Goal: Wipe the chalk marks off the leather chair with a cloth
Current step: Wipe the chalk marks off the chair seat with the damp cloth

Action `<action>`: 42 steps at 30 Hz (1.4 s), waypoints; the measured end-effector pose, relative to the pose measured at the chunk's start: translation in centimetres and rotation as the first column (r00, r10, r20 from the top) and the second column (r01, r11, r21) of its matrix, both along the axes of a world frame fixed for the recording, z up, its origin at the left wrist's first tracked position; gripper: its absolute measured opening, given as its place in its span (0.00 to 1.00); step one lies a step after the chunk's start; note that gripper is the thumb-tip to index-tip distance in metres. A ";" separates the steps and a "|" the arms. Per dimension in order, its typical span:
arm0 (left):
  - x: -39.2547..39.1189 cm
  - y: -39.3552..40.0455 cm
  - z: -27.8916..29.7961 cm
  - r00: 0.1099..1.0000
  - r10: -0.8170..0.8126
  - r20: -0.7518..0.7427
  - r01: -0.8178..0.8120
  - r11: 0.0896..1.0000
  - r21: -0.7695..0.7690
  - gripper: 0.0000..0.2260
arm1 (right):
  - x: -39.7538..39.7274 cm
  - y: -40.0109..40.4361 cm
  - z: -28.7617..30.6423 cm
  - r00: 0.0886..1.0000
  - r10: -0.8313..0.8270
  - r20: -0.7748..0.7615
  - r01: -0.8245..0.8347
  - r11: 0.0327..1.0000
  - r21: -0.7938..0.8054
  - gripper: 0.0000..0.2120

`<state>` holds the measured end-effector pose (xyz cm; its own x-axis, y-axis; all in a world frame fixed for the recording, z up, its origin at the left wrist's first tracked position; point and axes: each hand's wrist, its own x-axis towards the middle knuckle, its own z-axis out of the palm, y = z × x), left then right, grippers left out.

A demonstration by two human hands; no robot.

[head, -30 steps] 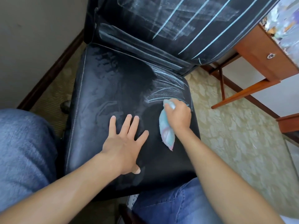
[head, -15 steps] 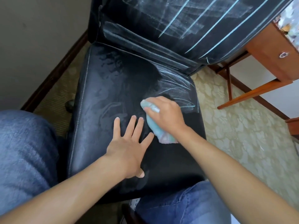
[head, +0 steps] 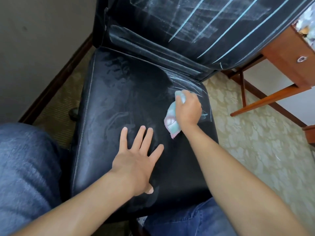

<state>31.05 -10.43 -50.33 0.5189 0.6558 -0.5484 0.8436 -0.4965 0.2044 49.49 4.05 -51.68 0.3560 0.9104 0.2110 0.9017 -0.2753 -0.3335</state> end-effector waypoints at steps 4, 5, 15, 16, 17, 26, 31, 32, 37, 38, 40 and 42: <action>0.5 0.1 0.0 1.000 -0.001 -0.016 0.000 1.000 -0.018 0.53 | -1.3 -3.2 0.1 0.884 0.465 0.056 -0.461 0.885 -0.068 0.12; 0.5 0.1 0.0 1.000 -0.006 -0.026 0.005 1.000 -0.023 0.53 | -0.1 -1.8 0.2 0.893 0.434 0.120 -0.426 0.901 -0.083 0.11; 1.0 0.3 0.1 1.000 -0.007 -0.030 0.005 0.998 -0.057 0.52 | 3.5 -1.8 0.0 0.932 0.302 0.199 -0.299 0.953 -0.045 0.11; 1.1 0.2 0.2 0.999 -0.010 -0.037 0.008 0.998 -0.061 0.52 | 5.2 -1.1 0.4 0.982 0.090 0.167 -0.088 0.996 -0.015 0.11; 1.2 0.2 0.4 0.999 -0.007 -0.049 0.004 0.998 -0.067 0.53 | 6.5 -0.9 0.3 0.989 -0.100 0.111 0.101 0.995 -0.003 0.11; 2.5 0.3 1.0 0.995 0.004 -0.099 -0.008 0.999 -0.033 0.53 | 11.9 -2.5 0.5 0.979 -0.155 0.132 0.164 0.985 -0.059 0.12; 2.4 0.0 0.4 0.989 0.039 0.145 -0.060 0.988 0.145 0.38 | 9.6 -5.0 -1.1 0.957 0.287 0.043 -0.284 0.957 -0.065 0.13; 2.3 0.2 0.0 0.975 0.047 0.217 -0.096 0.971 0.221 0.34 | 10.0 -5.0 -0.7 0.937 0.346 0.054 -0.341 0.937 -0.082 0.13; 4.5 1.3 -1.7 0.900 0.158 0.407 -0.293 0.909 0.296 0.22 | 14.1 -1.7 -0.8 0.972 -0.236 0.019 0.236 0.971 -0.021 0.13; 4.8 1.3 -2.2 0.901 0.156 0.406 -0.307 0.889 0.341 0.22 | 13.2 -2.1 -1.0 0.990 -0.136 0.026 0.136 0.991 -0.007 0.13; 5.4 1.5 -2.5 0.913 0.149 0.380 -0.308 0.862 0.403 0.21 | 12.1 -3.8 -1.1 0.987 0.156 0.025 -0.155 0.987 -0.034 0.12; 6.1 2.0 -2.7 0.928 0.145 0.343 -0.298 0.841 0.451 0.21 | 13.1 -3.9 -1.1 0.978 0.202 0.059 -0.198 0.978 -0.070 0.12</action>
